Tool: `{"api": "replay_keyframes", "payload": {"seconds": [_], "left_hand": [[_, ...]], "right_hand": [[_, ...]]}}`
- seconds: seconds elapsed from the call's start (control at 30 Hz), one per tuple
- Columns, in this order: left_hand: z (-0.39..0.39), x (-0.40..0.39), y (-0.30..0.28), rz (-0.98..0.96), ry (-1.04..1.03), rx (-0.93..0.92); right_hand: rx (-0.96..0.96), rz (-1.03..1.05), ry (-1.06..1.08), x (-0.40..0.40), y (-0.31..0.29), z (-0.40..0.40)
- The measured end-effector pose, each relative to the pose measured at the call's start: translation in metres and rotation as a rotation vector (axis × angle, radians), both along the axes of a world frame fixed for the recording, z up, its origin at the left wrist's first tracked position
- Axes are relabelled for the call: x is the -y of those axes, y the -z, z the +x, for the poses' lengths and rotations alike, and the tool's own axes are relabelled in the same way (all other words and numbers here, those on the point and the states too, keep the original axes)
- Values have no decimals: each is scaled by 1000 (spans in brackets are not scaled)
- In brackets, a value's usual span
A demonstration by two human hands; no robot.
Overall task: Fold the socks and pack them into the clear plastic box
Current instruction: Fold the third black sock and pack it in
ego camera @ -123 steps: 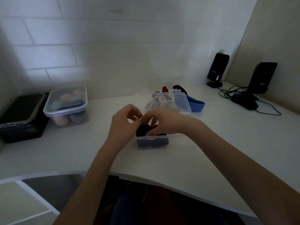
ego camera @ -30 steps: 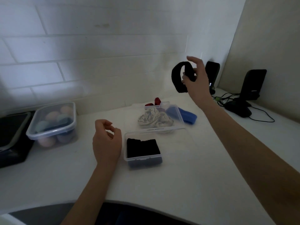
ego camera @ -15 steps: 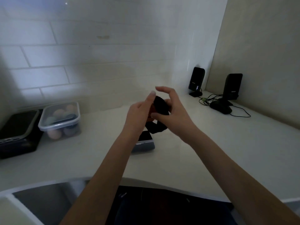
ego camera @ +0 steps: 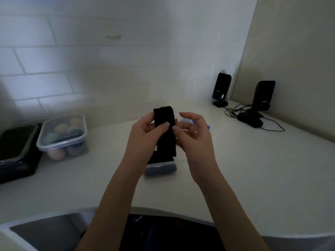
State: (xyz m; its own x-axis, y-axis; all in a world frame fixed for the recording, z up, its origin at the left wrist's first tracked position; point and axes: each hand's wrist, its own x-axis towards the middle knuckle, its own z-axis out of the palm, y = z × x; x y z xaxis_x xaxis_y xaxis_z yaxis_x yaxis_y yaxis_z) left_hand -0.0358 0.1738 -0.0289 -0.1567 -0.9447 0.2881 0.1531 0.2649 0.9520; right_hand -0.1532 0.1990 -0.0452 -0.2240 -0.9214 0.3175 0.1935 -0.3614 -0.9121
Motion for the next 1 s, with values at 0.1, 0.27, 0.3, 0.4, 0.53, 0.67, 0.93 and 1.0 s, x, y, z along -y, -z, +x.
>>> {"api": "replay_keyframes", "payload": {"seconds": [0.1,0.27,0.3,0.4,0.53,0.67,0.93,1.0], "left_hand": [[11,7,6,-66,-36,120],[16,9,5,-82,101,227],[15,10,4,-98,107,242],[14,15,3,-173,46,274],[16,22,8,-203,-133,248],[16,30,13,-170,-156,323],[-10,45,12,-65,34,365],[-15,51,14,-52,3,348]], "right_hand": [[-54,8,59,6,5,-2],[-335,58,-66,24,0,-9],[-365,65,-84,26,-3,-7],[-387,38,-62,33,-11,-2],[-390,-31,-45,39,-18,-3],[-328,-7,-29,43,-26,-15],[-364,-8,99,65,-30,-21],[-369,-14,98,71,-30,-24]]}}
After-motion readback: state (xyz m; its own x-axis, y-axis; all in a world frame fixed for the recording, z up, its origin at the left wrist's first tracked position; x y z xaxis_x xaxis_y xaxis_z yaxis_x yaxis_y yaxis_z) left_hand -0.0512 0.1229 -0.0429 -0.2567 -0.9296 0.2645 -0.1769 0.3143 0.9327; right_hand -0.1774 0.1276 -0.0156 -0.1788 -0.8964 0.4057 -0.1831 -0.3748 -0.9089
